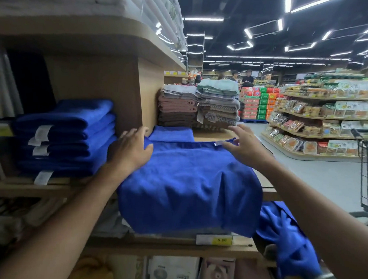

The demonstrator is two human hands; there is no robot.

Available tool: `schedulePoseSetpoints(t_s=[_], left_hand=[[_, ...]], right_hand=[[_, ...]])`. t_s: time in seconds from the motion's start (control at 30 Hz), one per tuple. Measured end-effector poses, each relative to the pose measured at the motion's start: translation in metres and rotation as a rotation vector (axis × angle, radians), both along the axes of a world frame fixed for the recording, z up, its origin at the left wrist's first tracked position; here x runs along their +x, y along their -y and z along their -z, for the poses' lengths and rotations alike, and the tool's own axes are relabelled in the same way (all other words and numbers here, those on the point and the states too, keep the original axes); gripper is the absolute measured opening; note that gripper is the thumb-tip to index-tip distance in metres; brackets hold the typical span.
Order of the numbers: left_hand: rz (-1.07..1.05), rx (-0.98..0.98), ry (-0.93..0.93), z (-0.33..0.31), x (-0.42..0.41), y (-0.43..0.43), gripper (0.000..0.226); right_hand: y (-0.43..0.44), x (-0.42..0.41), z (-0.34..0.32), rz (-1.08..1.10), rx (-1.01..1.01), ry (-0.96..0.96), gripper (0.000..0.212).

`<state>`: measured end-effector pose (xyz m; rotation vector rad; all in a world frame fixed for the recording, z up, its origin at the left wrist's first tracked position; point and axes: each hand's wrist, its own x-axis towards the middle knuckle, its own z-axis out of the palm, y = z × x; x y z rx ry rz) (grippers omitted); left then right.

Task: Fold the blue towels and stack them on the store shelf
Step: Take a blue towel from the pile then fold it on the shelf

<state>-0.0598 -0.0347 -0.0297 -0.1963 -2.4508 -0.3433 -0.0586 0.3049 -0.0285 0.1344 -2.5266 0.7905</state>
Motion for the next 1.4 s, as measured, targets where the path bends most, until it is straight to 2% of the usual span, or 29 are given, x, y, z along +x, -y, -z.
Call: schedulePoseSetpoints(t_s=[0.07,0.17,0.23,0.33,0.47,0.57,0.63,0.7,0.87,0.93,1.07,1.17,1.23,1.33,1.4], left_hand=[[0.191,0.196,-0.267,0.013,0.049,0.005,0.028],[0.339,0.514,-0.395,0.060,0.115,0.014,0.012],[0.342,0.744,-0.362,0.099,0.141,0.019,0.007],[0.328,1.008,-0.221,0.148,0.156,0.017,0.013],[0.391,1.246,-0.031,0.169,0.155,0.005,0.019],[0.440,1.382,0.017,0.164,0.156,-0.001,0.032],[0.401,1.444,0.070,0.160,0.158,-0.003,0.034],[0.383,1.515,0.138,0.156,0.158,-0.003,0.026],[0.495,1.627,0.268,0.155,0.154,0.003,0.026],[0.517,1.628,0.257,0.156,0.153,0.009,0.026],[0.464,1.636,0.172,0.160,0.147,0.029,0.025],[0.516,1.604,0.179,0.164,0.144,0.034,0.038],[0.579,1.618,0.262,0.164,0.141,0.030,0.047],[0.531,1.597,0.387,0.158,0.139,0.027,0.050],[0.436,1.442,0.396,0.156,0.140,0.033,0.064]], right_hand=[[0.007,0.047,0.000,-0.083,-0.052,-0.170,0.047],[0.018,0.120,0.021,-0.184,-0.163,-0.378,0.026],[0.022,0.156,0.045,-0.149,-0.221,-0.441,0.016],[0.022,0.185,0.093,-0.082,-0.399,-0.425,0.013],[0.036,0.197,0.139,-0.034,-0.707,-0.310,0.030],[0.044,0.196,0.154,-0.036,-0.781,-0.227,0.039],[0.047,0.194,0.157,-0.022,-0.830,-0.181,0.048],[0.047,0.191,0.158,-0.005,-0.920,-0.144,0.053],[0.043,0.193,0.162,-0.218,-1.044,-0.022,0.021],[0.036,0.194,0.161,-0.218,-1.013,-0.006,0.023],[0.001,0.195,0.154,-0.090,-1.091,-0.095,0.040],[-0.008,0.196,0.155,-0.123,-1.010,-0.061,0.056],[-0.006,0.196,0.157,-0.173,-0.983,0.001,0.059],[-0.006,0.194,0.163,-0.189,-0.996,0.007,0.045],[-0.007,0.194,0.166,-0.178,-1.006,0.005,0.035]])
